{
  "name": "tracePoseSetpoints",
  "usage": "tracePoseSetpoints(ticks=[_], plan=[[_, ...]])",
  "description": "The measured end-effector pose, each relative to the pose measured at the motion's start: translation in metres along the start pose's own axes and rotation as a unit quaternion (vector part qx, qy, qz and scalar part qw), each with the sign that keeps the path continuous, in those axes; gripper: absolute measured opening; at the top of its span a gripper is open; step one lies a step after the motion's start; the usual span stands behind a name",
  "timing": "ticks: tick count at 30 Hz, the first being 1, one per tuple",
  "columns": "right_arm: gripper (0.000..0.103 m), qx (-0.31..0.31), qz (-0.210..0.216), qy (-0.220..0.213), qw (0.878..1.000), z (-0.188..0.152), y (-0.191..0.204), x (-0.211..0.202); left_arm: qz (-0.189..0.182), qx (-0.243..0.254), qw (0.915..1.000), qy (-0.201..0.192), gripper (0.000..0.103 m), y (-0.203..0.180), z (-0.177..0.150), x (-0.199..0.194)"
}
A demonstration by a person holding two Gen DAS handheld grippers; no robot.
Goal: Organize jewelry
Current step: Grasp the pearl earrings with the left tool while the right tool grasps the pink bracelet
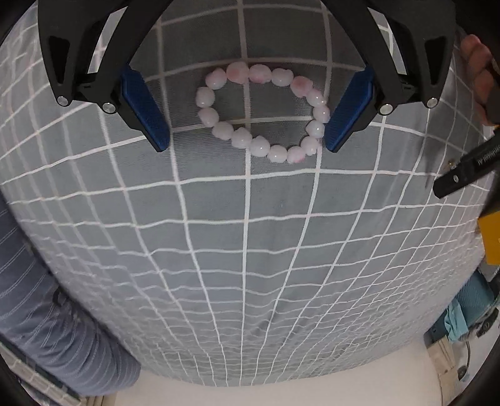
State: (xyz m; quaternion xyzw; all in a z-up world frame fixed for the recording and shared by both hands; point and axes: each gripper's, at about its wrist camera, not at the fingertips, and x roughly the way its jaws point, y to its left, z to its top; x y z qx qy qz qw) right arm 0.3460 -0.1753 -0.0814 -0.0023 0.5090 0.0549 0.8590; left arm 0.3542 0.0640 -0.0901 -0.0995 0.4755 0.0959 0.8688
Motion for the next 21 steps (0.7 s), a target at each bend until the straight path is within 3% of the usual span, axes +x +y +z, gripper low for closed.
tracePoseSetpoints(ticks=[9, 12, 14, 15, 17, 18, 19, 21], plan=[[0.094, 0.002, -0.002, -0.029, 1.0, -0.008, 0.0, 0.004, 0.018, 0.016, 0.9994, -0.023, 0.095, -0.009, -0.007, 0.004], [0.083, -0.006, -0.005, -0.034, 0.999, -0.011, 0.001, 0.0, 0.034, 0.018, 0.9989, -0.026, 0.076, -0.01, -0.009, 0.003], [0.068, -0.016, -0.008, -0.039, 0.999, -0.014, 0.003, -0.004, 0.04, 0.024, 0.9985, -0.029, 0.045, -0.011, -0.011, -0.001], [0.065, -0.021, -0.012, -0.042, 0.999, -0.015, 0.005, -0.006, 0.039, 0.026, 0.9985, -0.029, 0.039, -0.011, -0.012, -0.003], [0.046, -0.04, -0.015, -0.047, 0.998, -0.018, 0.01, -0.009, 0.038, 0.033, 0.9984, -0.028, 0.02, -0.013, -0.014, -0.005], [0.04, -0.047, -0.016, -0.049, 0.998, -0.019, 0.013, -0.011, 0.038, 0.035, 0.9982, -0.029, 0.018, -0.014, -0.016, -0.006], [0.025, -0.05, -0.015, -0.052, 0.997, -0.02, 0.015, -0.012, 0.039, 0.036, 0.9981, -0.032, 0.011, -0.014, -0.017, -0.009], [0.02, -0.054, -0.015, -0.056, 0.997, -0.023, 0.018, -0.015, 0.031, 0.03, 0.9985, -0.033, 0.011, -0.011, -0.02, -0.013]])
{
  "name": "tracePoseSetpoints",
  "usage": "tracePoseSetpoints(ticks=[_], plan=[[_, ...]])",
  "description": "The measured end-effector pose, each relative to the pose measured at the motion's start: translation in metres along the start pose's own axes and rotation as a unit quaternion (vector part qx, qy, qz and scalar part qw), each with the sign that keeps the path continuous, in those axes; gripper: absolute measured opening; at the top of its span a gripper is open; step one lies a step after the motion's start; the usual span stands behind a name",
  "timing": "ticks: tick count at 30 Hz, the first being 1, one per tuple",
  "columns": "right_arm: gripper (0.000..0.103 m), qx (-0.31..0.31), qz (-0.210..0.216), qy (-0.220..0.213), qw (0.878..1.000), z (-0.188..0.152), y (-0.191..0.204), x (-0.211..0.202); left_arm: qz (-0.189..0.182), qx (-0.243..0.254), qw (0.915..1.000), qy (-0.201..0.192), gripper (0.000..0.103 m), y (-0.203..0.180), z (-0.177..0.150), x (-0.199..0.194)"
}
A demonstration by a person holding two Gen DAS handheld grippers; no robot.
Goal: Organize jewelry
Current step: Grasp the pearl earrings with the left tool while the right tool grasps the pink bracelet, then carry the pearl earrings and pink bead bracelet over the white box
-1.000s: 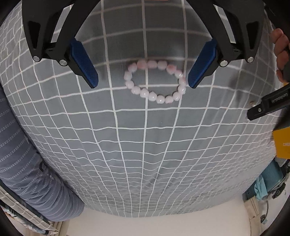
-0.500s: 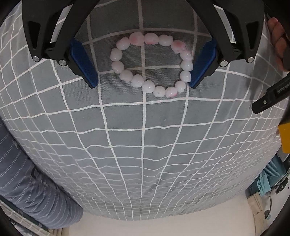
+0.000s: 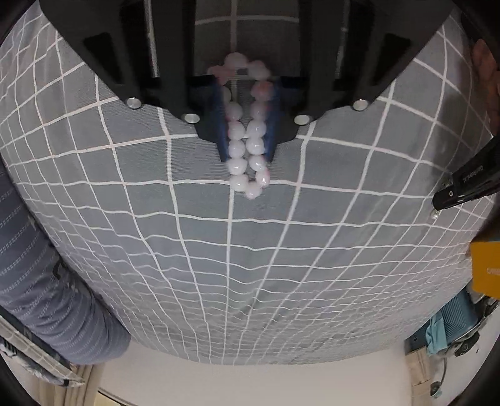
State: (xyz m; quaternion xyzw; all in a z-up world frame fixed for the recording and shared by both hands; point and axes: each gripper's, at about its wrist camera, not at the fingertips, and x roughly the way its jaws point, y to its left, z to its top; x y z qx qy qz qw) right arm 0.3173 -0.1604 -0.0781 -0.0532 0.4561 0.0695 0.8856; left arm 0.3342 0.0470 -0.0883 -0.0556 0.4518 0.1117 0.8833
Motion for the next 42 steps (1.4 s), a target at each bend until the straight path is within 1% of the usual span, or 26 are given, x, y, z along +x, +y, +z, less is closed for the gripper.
tracePoseSetpoints(ticks=[3, 8, 11, 14, 20, 24, 31, 33, 35, 36, 42], plan=[[0.019, 0.009, 0.006, -0.005, 1.0, -0.001, -0.003, -0.003, -0.005, -0.002, 1.0, -0.006, 0.011, 0.001, -0.001, -0.006], [0.019, 0.019, 0.009, -0.01, 1.0, 0.001, -0.006, -0.006, -0.012, -0.01, 0.9999, -0.006, 0.011, 0.005, -0.003, -0.01], [0.019, 0.021, 0.01, -0.021, 1.0, 0.002, -0.008, -0.011, -0.023, -0.014, 0.9996, -0.01, 0.011, 0.008, -0.002, -0.017], [0.019, 0.023, 0.021, -0.028, 0.999, 0.003, -0.008, -0.016, -0.029, -0.014, 0.9994, -0.014, 0.011, 0.007, -0.002, -0.023], [0.019, 0.025, 0.024, -0.06, 0.998, 0.005, -0.009, -0.031, -0.04, -0.011, 0.9989, -0.021, 0.011, 0.004, -0.003, -0.035], [0.019, 0.026, 0.019, -0.082, 0.996, 0.007, -0.01, -0.04, -0.041, -0.008, 0.9985, -0.035, 0.011, 0.005, -0.002, -0.048], [0.019, 0.034, 0.022, -0.104, 0.994, 0.008, -0.014, -0.054, -0.043, -0.01, 0.9976, -0.053, 0.011, 0.007, 0.002, -0.069], [0.019, 0.034, 0.023, -0.106, 0.993, 0.009, -0.014, -0.056, -0.046, -0.011, 0.9972, -0.058, 0.011, 0.007, 0.004, -0.075], [0.019, 0.034, 0.024, -0.103, 0.994, 0.009, -0.015, -0.055, -0.063, -0.013, 0.9963, -0.056, 0.011, 0.006, 0.005, -0.079], [0.019, 0.035, 0.025, -0.1, 0.994, 0.009, -0.016, -0.055, -0.066, -0.013, 0.9963, -0.055, 0.011, 0.005, 0.006, -0.081], [0.019, 0.038, 0.03, -0.092, 0.995, 0.012, -0.019, -0.054, -0.06, -0.011, 0.9965, -0.058, 0.011, 0.003, 0.009, -0.096]])
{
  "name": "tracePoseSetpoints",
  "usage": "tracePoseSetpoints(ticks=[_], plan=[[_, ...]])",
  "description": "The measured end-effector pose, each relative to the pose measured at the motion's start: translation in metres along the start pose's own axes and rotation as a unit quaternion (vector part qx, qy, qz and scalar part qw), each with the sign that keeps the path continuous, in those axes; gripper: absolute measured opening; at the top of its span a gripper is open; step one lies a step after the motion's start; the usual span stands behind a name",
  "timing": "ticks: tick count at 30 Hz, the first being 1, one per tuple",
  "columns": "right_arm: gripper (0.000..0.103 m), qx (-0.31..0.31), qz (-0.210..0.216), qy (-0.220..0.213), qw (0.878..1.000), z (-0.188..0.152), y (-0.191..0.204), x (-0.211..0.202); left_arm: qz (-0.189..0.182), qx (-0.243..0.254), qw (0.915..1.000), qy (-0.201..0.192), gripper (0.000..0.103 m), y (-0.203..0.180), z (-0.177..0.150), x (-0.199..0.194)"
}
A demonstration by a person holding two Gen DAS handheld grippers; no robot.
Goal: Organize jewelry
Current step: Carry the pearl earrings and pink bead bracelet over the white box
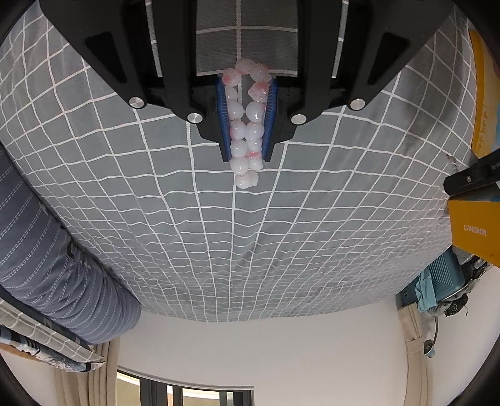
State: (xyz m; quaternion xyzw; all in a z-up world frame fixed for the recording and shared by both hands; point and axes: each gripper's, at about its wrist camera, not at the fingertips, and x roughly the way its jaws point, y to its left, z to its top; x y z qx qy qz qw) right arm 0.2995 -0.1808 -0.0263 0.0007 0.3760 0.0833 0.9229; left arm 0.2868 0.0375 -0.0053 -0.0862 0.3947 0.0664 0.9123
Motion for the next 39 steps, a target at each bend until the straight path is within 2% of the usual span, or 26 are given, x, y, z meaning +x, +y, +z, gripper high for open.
tracePoseSetpoints(ticks=[13, 20, 30, 39], plan=[[0.019, 0.002, 0.008, 0.01, 1.0, 0.015, 0.005, -0.023, 0.007, 0.007, 0.9998, 0.017, 0.011, 0.004, -0.015, -0.022], [0.019, 0.003, 0.006, 0.021, 1.0, 0.018, 0.016, -0.04, 0.017, 0.008, 0.9997, 0.017, 0.011, 0.016, -0.023, -0.045], [0.019, 0.005, 0.027, 0.033, 0.999, 0.02, 0.043, -0.065, 0.041, 0.002, 0.9991, -0.002, 0.011, 0.04, -0.026, -0.088], [0.019, -0.011, 0.047, 0.022, 0.999, 0.031, 0.075, -0.093, 0.05, -0.018, 0.9982, -0.027, 0.011, 0.074, -0.025, -0.136]])
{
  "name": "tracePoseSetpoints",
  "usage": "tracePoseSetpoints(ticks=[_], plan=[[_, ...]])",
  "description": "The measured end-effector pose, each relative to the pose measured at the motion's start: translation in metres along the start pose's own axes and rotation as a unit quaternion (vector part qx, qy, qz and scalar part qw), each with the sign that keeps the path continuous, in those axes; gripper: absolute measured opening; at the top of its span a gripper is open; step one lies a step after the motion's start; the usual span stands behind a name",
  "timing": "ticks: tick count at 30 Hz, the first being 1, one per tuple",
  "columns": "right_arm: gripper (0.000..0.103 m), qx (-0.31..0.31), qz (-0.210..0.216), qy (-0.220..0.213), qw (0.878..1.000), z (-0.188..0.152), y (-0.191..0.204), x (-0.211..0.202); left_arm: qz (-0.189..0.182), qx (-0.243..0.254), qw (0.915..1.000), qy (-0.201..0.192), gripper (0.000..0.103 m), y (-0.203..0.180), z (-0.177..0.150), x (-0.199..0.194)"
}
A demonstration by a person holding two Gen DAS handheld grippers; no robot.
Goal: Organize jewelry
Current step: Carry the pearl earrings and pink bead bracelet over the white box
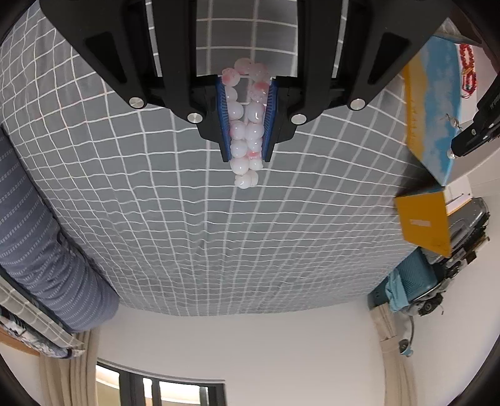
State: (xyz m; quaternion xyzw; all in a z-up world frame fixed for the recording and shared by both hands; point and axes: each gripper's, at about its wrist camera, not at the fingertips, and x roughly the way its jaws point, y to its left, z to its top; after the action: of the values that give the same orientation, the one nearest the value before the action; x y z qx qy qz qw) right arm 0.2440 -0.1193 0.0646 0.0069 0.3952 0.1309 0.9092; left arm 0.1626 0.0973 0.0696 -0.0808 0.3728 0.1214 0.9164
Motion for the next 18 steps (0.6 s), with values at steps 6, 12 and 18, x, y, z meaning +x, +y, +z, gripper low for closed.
tracePoseSetpoints(ticks=[6, 12, 18], plan=[[0.019, -0.01, 0.02, -0.002, 1.0, 0.007, 0.034, -0.012, 0.016, -0.017, 0.9996, -0.013, 0.011, 0.035, 0.003, -0.025], [0.019, -0.038, 0.051, -0.007, 0.998, 0.01, 0.093, -0.022, 0.043, -0.041, 0.9981, -0.018, 0.011, 0.085, -0.003, -0.04], [0.019, -0.07, 0.089, -0.001, 0.994, 0.005, 0.161, -0.024, 0.073, -0.069, 0.9949, -0.01, 0.011, 0.139, -0.018, -0.048]])
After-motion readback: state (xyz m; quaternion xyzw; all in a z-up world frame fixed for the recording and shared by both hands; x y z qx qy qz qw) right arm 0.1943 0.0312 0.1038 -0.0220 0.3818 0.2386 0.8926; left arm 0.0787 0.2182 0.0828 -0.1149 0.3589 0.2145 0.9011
